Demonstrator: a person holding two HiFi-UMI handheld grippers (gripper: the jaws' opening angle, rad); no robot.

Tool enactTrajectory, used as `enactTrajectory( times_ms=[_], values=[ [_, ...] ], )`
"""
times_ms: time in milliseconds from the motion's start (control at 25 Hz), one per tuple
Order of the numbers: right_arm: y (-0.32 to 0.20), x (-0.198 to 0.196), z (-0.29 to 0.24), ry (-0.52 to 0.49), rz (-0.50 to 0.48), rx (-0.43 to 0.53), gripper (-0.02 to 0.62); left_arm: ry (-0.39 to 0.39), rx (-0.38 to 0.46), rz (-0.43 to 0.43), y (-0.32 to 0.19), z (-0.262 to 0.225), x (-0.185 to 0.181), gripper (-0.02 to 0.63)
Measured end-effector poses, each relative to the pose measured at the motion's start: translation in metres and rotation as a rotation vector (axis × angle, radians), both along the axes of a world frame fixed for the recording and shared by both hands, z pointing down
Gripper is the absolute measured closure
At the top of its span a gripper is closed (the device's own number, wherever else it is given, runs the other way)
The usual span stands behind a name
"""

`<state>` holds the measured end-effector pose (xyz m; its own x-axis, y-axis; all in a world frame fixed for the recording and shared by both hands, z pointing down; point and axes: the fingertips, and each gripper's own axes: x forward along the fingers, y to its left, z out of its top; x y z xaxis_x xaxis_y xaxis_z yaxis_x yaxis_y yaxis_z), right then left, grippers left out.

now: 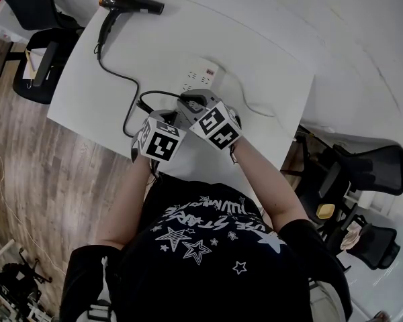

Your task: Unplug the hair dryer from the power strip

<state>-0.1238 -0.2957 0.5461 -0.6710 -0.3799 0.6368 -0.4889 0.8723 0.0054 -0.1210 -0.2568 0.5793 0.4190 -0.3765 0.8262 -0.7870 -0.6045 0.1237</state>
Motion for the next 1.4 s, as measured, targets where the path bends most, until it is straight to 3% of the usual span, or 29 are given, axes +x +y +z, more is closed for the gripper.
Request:
enactTrajectory(
  times_ms=[240,320,480,680,1000,1400],
  values=[
    [-0.0095,0.0050,0.0010,-0.122,0.048,-0.123,0.537,-0.014,0.004,0.013,-0.0001,0.0003,0.0013,0.600],
    [-0.0097,0.0045,0.0003,-0.116,0.057,-0.113,0.537,-0.022,0.011,0.015,-0.0004,0.0005,0.0011,0.600],
    [-0.0010,-0.0009,-0.0011,0.000,-0.008,-0.023,0.545,-0.017,-0.006,0.023,0.0002,0.0014,-0.0002,0.600],
    [-0.0076,0.0035,-0.0024,-0.070,0.021,-0.077,0.545,-0.018,-0.003,0.025,-0.0006,0.0009,0.0008,0.600],
    [-0.0025,0.0004,-0.0025,-0.031,-0.013,-0.056,0.543,-0.012,-0.018,0.024,-0.0009,0.0011,0.0002,0.600],
    [-0.0047,-0.0018,0.0017,-0.034,0.025,-0.049,0.517,-0.015,-0.010,0.026,-0.0001,0.0014,0.0009,0.600]
  ],
)
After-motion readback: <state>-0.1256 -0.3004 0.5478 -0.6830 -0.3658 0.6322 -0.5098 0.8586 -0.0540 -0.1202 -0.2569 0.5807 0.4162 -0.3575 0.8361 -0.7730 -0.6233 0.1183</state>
